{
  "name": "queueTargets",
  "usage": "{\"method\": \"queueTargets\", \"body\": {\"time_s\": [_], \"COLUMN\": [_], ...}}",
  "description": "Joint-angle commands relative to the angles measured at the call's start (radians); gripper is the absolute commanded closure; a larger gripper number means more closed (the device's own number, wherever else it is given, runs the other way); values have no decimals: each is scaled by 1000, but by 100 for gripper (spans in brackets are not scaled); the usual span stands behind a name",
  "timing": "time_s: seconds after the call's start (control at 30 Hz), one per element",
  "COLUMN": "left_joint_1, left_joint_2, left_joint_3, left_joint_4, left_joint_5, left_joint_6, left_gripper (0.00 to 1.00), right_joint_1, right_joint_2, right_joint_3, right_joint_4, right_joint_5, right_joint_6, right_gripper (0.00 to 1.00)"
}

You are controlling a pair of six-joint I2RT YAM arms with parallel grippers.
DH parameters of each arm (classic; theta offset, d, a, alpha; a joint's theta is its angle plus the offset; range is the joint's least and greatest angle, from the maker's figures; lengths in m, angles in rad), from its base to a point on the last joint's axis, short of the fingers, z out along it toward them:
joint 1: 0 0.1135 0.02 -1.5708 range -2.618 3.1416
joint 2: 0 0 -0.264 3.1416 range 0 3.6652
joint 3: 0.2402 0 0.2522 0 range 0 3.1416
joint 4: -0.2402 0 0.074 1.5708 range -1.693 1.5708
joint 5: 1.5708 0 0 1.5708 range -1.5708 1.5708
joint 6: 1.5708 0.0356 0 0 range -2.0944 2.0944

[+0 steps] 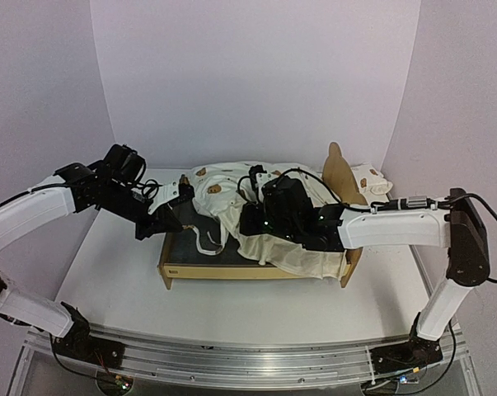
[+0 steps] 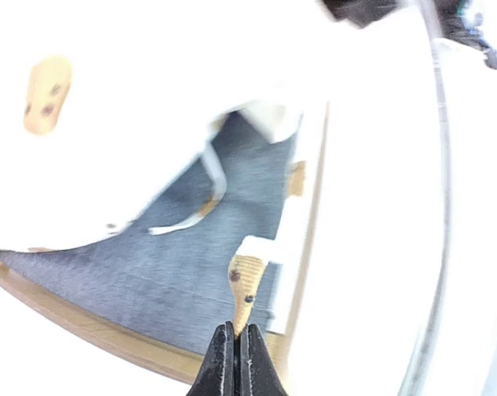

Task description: Set up the pet bed

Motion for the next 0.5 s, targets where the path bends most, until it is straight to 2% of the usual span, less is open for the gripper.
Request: {"method": "queueTargets", "body": {"time_s": [0.0,0.07,0.23,0.27,0.37,0.4,0.47], "left_joint_1": [-32,-68,-137,-144,-152,-152,-151], "left_joint_2": [-62,-83,-96,-93,-86,-85,-74], "left_joint_3": [-72,-112,-226,-239,-245,-234,-195], "left_joint_4": [-150,-169,-84,-93,-150,-139,-65], "left_joint_5": [158,190,149,162,211,206,162], "left_joint_6": [31,46,98,140,290,278,205], "left_gripper": [100,100,99,91,40,31,26], "right_joint_1": [-5,-4,-4,-4,-5,-4,-4], "right_joint_2": [-23,-12,4,6,6,3,-1], "right_joint_3": [6,15,22,22,20,19,16], "right_joint_4": [31,22,14,14,10,6,-3], "right_joint_5": [-73,-103,-125,-131,-139,-142,-145], "right_joint_6": [43,57,79,78,76,76,74], "right_gripper": [100,100,100,100,100,100,100]}}
